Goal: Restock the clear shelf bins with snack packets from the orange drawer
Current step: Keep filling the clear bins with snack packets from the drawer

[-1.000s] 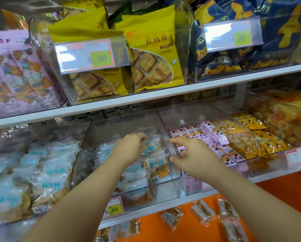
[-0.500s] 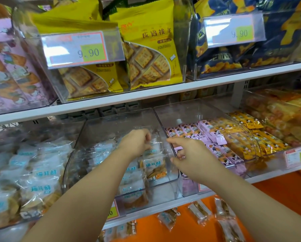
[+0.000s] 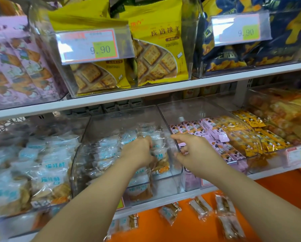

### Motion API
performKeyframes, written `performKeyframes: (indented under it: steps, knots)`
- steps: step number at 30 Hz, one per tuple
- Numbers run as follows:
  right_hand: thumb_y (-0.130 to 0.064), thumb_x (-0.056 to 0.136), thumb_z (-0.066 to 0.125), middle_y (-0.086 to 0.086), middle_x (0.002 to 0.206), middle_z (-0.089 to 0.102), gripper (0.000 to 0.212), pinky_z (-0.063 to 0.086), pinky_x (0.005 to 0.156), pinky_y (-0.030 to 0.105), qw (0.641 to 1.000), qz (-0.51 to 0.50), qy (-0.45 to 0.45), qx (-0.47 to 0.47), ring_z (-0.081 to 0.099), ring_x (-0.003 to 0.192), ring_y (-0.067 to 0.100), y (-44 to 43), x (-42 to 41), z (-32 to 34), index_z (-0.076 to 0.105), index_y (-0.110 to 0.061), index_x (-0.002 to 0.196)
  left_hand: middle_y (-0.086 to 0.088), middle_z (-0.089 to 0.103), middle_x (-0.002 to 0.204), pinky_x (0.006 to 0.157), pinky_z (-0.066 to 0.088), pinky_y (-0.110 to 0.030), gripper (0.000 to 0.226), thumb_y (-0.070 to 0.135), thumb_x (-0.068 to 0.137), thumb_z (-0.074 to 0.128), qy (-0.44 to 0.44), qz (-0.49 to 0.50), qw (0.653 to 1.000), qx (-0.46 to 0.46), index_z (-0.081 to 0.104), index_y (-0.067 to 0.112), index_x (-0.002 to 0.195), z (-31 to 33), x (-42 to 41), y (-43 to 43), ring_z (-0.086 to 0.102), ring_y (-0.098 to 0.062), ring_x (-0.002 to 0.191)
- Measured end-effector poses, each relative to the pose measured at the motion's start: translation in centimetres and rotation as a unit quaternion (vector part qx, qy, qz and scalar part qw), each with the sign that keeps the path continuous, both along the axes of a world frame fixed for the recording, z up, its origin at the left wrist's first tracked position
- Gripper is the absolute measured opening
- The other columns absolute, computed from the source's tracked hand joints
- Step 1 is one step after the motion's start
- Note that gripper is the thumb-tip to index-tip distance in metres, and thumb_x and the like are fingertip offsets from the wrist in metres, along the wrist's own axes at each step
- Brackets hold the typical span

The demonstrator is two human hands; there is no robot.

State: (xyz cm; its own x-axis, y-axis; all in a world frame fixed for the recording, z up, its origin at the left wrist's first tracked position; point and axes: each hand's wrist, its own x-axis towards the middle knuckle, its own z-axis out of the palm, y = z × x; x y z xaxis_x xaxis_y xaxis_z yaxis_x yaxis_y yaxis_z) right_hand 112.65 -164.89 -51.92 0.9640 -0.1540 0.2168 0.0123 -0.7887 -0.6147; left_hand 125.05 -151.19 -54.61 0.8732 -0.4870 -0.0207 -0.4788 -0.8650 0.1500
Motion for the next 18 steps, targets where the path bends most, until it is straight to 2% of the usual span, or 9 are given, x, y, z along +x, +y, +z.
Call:
performKeyframes:
  steps: [1, 3, 5, 7, 8, 10, 13, 15, 18]
  knots:
    - [-0.010, 0.090, 0.056, -0.014, 0.075, 0.048, 0.051, 0.034, 0.041, 0.005, 1.000, 0.003, 0.001, 0.001, 0.049, 0.045, -0.010, -0.1, 0.0, 0.0, 0.047, -0.026, 0.138, -0.001, 0.057, 0.119, 0.080, 0.048, -0.033, 0.040, 0.035, 0.078, 0.072, 0.008, -0.005, 1.000, 0.002, 0.051, 0.025, 0.111, 0.1, 0.1, 0.1, 0.057, -0.024, 0.103]
    - [-0.010, 0.090, 0.056, -0.004, 0.088, 0.056, 0.050, 0.035, 0.044, 0.004, 1.000, 0.002, 0.005, -0.002, 0.052, 0.048, -0.004, -0.1, -0.2, 0.0, 0.047, -0.025, 0.138, -0.001, 0.055, 0.125, 0.089, 0.048, -0.036, 0.046, 0.040, 0.078, 0.071, 0.026, -0.016, 1.000, -0.007, 0.052, 0.027, 0.117, 0.6, -0.2, 0.5, 0.055, -0.023, 0.110]
    - [-0.013, 0.090, 0.058, 0.002, 0.112, 0.062, 0.047, 0.040, 0.064, 0.004, 0.999, -0.018, -0.020, -0.038, 0.057, 0.070, -0.001, 0.2, -0.8, -0.3, 0.050, -0.024, 0.135, 0.001, 0.053, 0.128, 0.093, 0.046, -0.038, 0.046, 0.046, 0.080, 0.069, 0.025, -0.025, 0.998, -0.052, 0.054, 0.027, 0.119, 1.3, -0.9, 1.4, 0.054, -0.021, 0.114]
    - [-0.013, 0.087, 0.062, -0.002, 0.125, 0.058, 0.040, 0.045, 0.089, 0.024, 0.988, -0.045, -0.104, -0.101, 0.056, 0.104, 0.013, 0.9, -1.6, -1.0, 0.059, -0.021, 0.126, 0.003, 0.056, 0.123, 0.091, 0.047, -0.037, 0.035, 0.040, 0.085, 0.066, -0.031, -0.043, 0.988, -0.143, 0.058, 0.026, 0.116, 1.6, -2.7, 2.7, 0.055, -0.019, 0.110]
    - [-0.011, 0.084, 0.064, -0.001, 0.120, 0.060, 0.035, 0.047, 0.089, 0.032, 0.980, -0.043, -0.151, -0.123, 0.056, 0.108, 0.018, 1.4, -2.1, -1.4, 0.064, -0.019, 0.118, 0.005, 0.058, 0.117, 0.088, 0.048, -0.036, 0.027, 0.034, 0.087, 0.064, -0.063, -0.060, 0.975, -0.204, 0.060, 0.025, 0.112, 1.5, -4.0, 3.4, 0.057, -0.017, 0.104]
    - [-0.011, 0.080, 0.065, -0.002, 0.103, 0.064, 0.024, 0.049, 0.080, 0.030, 0.965, -0.006, -0.223, -0.135, 0.059, 0.096, 0.016, 2.5, -3.1, -2.0, 0.069, -0.016, 0.103, 0.011, 0.062, 0.102, 0.079, 0.049, -0.031, 0.016, 0.024, 0.088, 0.061, -0.097, -0.087, 0.941, -0.312, 0.062, 0.027, 0.103, 0.6, -7.1, 5.2, 0.059, -0.008, 0.089]
    - [-0.013, 0.078, 0.061, -0.023, 0.081, 0.055, 0.016, 0.041, 0.067, 0.012, 0.966, 0.083, -0.228, -0.085, 0.053, 0.071, 0.002, 4.1, -4.9, -3.3, 0.069, -0.016, 0.092, 0.018, 0.061, 0.085, 0.069, 0.044, -0.015, 0.012, 0.017, 0.087, 0.058, -0.089, -0.106, 0.904, -0.404, 0.066, 0.021, 0.095, -2.0, -11.3, 8.2, 0.056, 0.005, 0.077]
    - [-0.015, 0.079, 0.061, -0.028, 0.072, 0.047, 0.013, 0.042, 0.062, 0.015, 0.974, 0.114, -0.181, -0.069, 0.052, 0.063, 0.004, 5.1, -5.8, -5.4, 0.069, -0.018, 0.089, 0.022, 0.057, 0.080, 0.067, 0.039, -0.006, 0.011, 0.013, 0.085, 0.058, -0.084, -0.096, 0.907, -0.402, 0.067, 0.016, 0.091, -4.8, -13.2, 10.4, 0.051, 0.012, 0.073]
    - [-0.020, 0.082, 0.061, -0.018, 0.073, 0.059, 0.014, 0.051, 0.065, 0.030, 0.987, 0.133, -0.018, -0.089, 0.053, 0.061, 0.003, 5.8, -6.7, -10.1, 0.069, -0.024, 0.093, 0.023, 0.054, 0.074, 0.066, 0.043, -0.018, 0.012, 0.014, 0.089, 0.058, 0.012, -0.052, 0.943, -0.329, 0.067, 0.021, 0.095, -9.9, -14.1, 13.3, 0.051, 0.008, 0.067]
